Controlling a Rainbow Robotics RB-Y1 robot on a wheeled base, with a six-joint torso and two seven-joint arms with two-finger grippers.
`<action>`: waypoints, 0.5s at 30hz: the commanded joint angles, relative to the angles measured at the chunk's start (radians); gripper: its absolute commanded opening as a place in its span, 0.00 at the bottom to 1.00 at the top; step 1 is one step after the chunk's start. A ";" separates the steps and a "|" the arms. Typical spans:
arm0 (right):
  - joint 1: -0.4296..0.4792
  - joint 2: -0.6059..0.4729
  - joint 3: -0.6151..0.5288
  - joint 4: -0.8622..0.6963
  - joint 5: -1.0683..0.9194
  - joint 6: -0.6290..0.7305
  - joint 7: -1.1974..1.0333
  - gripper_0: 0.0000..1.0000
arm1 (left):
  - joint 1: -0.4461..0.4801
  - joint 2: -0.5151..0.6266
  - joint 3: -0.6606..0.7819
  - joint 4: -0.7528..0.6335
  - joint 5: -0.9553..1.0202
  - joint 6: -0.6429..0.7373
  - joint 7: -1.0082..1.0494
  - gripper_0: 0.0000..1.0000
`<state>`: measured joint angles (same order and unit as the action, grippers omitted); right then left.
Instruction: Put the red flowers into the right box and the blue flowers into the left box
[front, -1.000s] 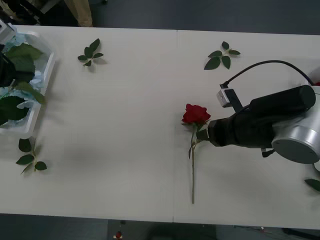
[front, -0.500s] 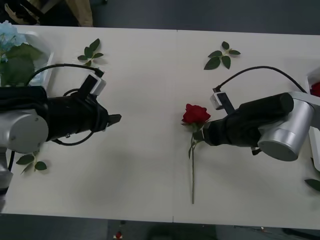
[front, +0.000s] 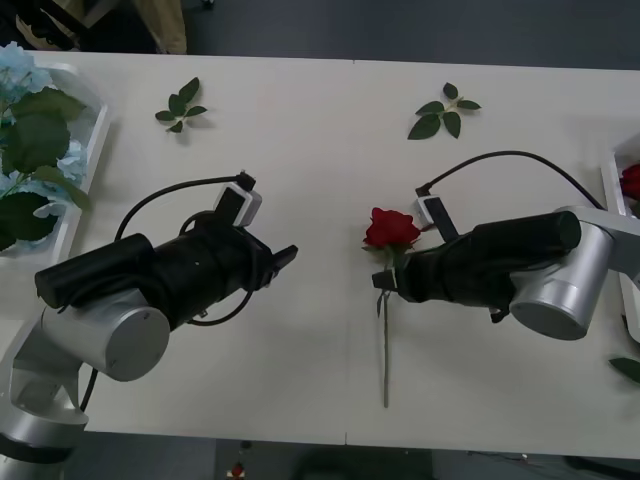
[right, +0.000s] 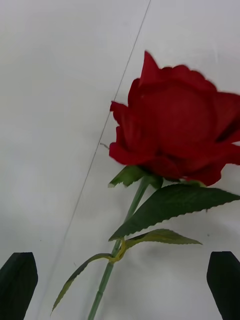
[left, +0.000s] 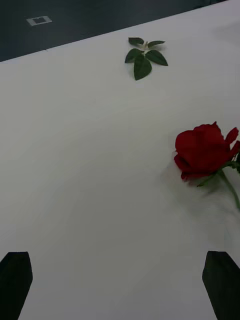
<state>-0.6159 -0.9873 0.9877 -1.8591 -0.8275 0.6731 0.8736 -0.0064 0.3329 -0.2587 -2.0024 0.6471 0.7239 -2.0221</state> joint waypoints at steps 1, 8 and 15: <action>-0.062 0.038 0.037 0.026 0.007 -0.012 -0.010 1.00 | 0.032 0.017 0.055 -0.019 0.213 -0.004 -0.182 1.00; -0.108 0.113 0.080 0.103 0.039 -0.015 -0.010 1.00 | -0.033 0.018 0.286 0.036 0.625 0.401 -0.406 1.00; -0.166 0.171 0.144 0.205 0.038 -0.060 -0.008 1.00 | -0.145 -0.014 0.397 0.246 0.839 0.648 -0.549 1.00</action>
<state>-0.7526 -0.8339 1.1341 -1.6651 -0.7923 0.6118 0.8737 -0.0981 0.3333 0.1321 -1.8028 1.4506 1.3253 -2.4881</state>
